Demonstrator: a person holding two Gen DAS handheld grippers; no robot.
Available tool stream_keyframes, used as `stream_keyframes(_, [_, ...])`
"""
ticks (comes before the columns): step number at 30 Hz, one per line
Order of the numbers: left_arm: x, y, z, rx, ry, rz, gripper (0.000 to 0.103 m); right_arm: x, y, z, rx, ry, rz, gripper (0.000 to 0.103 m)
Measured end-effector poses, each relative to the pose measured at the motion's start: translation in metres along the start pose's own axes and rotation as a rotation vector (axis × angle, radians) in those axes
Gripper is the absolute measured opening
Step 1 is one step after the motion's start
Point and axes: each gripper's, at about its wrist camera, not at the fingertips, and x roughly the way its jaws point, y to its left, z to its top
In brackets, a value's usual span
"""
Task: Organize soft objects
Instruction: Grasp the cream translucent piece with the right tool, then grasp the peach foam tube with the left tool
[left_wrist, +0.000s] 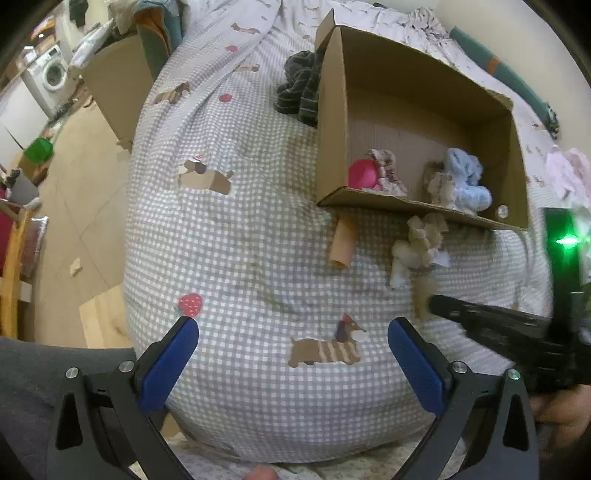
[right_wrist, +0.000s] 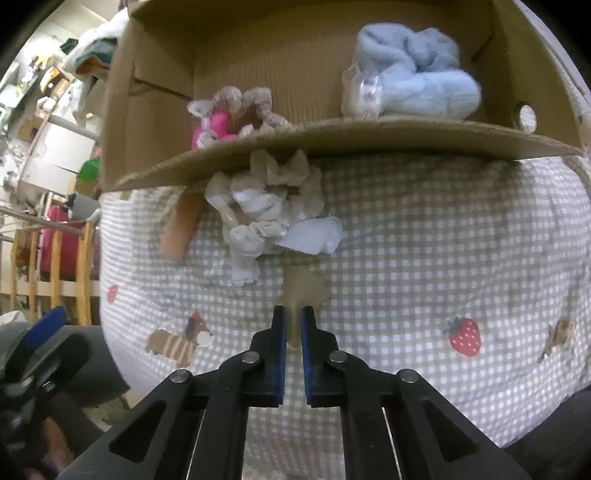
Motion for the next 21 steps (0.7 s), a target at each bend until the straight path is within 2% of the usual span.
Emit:
stream_keyframes(2, [0.0, 0.002, 0.002, -0.009, -0.016, 0.014, 0.102, -0.014, -0.003, -0.001, 0.001, -0.017, 0.022, 0.009])
stream_keyframes(6, [0.007, 0.001, 0.006, -0.007, 0.002, -0.024, 0.101, -0.052, -0.012, -0.001, 0.013, -0.078, 0.093, 0.009])
stream_keyframes(8, [0.014, -0.002, 0.008, -0.003, 0.01, -0.033, 0.091, -0.065, -0.018, -0.003, 0.026, -0.101, 0.129, 0.009])
stream_keyframes(10, [0.023, -0.006, 0.012, -0.004, 0.035, -0.068, 0.073, -0.073, -0.027, -0.006, 0.048, -0.119, 0.16, 0.009])
stream_keyframes(15, [0.035, -0.016, 0.024, -0.016, 0.031, -0.127, 0.07, -0.077, -0.04, -0.018, 0.05, -0.135, 0.164, 0.009])
stream_keyframes(17, [0.043, -0.023, 0.029, 0.002, 0.029, -0.138, 0.064, -0.077, -0.041, -0.02, 0.051, -0.137, 0.171, 0.009])
stream_keyframes(19, [0.053, -0.031, 0.034, 0.025, 0.038, -0.14, 0.046, -0.08, -0.044, -0.021, 0.057, -0.14, 0.185, 0.009])
stream_keyframes(21, [0.063, -0.039, 0.039, 0.044, 0.053, -0.149, 0.039, -0.082, -0.046, -0.022, 0.063, -0.145, 0.198, 0.009])
